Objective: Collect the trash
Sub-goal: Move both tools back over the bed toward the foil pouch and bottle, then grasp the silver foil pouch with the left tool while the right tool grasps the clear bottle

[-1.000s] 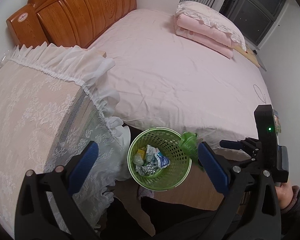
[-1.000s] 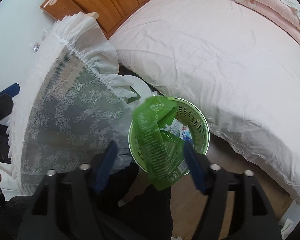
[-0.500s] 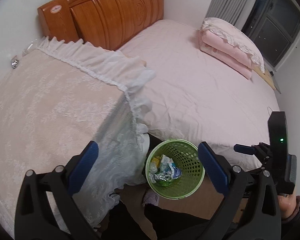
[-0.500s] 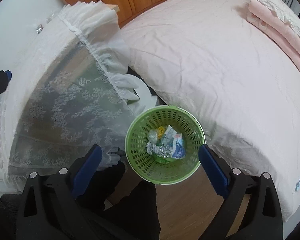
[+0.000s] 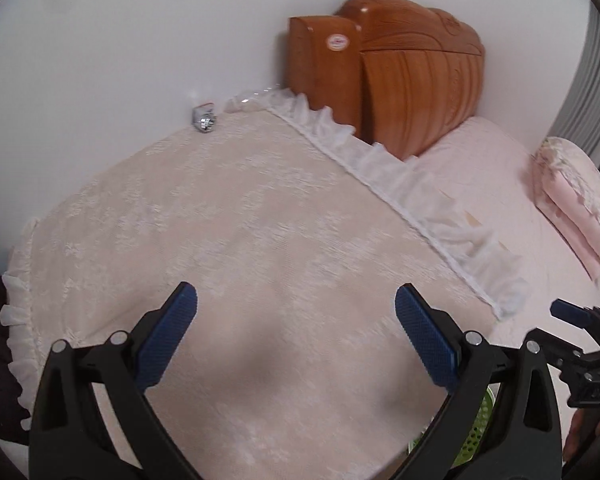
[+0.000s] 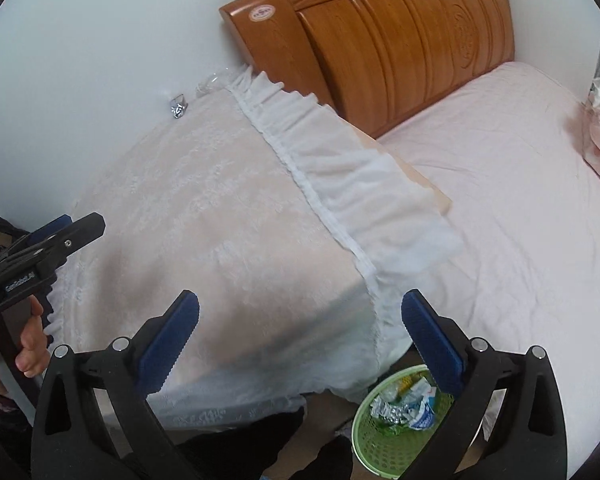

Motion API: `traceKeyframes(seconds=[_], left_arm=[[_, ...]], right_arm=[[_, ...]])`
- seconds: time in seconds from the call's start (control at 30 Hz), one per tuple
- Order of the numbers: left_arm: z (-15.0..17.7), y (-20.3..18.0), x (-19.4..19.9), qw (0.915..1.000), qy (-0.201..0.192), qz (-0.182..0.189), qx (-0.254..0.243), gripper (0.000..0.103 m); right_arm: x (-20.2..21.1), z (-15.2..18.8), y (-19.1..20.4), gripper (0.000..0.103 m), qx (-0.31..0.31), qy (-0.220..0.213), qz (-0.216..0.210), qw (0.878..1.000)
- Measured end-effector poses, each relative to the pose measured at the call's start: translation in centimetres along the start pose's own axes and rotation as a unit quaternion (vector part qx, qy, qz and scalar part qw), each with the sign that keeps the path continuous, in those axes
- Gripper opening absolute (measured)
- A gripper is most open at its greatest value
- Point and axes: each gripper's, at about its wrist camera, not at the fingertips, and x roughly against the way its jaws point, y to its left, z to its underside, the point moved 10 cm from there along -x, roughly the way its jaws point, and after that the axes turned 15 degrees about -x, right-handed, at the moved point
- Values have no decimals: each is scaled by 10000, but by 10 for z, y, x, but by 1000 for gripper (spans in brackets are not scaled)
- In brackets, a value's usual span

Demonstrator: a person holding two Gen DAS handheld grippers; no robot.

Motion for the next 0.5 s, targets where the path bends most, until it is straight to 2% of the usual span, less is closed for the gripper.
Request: traceKeyframes(seconds=[0.13,0.27,0.5], left_arm=[[-33,65,-60,9989,45,-358,311,95],[-71,122,-129,9964,62,-513,667,95],[-128,187,-243,9902,294,-757,1139,95]], right_arm=[[-43,-40,43,101,-20,107,-69,9999],[-83,-75,69,101,-2,117,-26,9999],[-147,-129,99,101,-25,128,46,9999]])
